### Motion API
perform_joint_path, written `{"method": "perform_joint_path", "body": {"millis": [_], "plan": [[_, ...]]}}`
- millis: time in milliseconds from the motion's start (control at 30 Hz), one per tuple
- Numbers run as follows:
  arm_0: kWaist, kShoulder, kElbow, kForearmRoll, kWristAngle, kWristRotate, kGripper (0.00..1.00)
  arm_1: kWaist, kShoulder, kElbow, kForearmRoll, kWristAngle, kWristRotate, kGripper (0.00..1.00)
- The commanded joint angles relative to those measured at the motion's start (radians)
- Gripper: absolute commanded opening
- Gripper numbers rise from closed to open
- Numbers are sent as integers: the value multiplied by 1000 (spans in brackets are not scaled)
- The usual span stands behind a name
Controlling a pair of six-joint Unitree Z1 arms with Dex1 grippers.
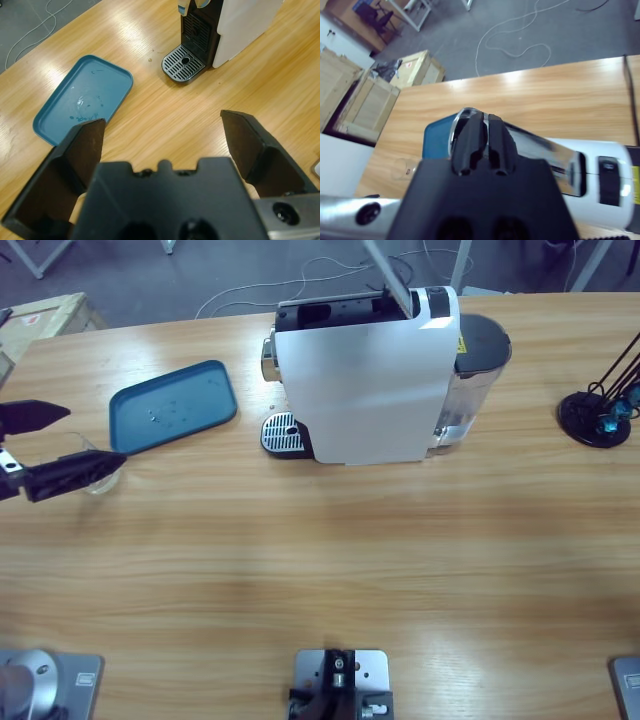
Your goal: Pour coffee
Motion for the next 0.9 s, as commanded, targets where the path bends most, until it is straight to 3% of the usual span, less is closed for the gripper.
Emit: {"method": "perform_joint_path", "body": {"millis": [33,333,467,900], "plan": [[-12,32,-2,1,-15,-10,991,58,197,15,1,46,-12,0],[-12,22,1,4,-15,-10,991,104,281,44,13,64,1,0],[-12,18,0,6,-15,-10,991,105,305,35,87,66,12,0],[-12,25,-23,22,-15,-9,991,36,359,28,146,96,21,0]]}}
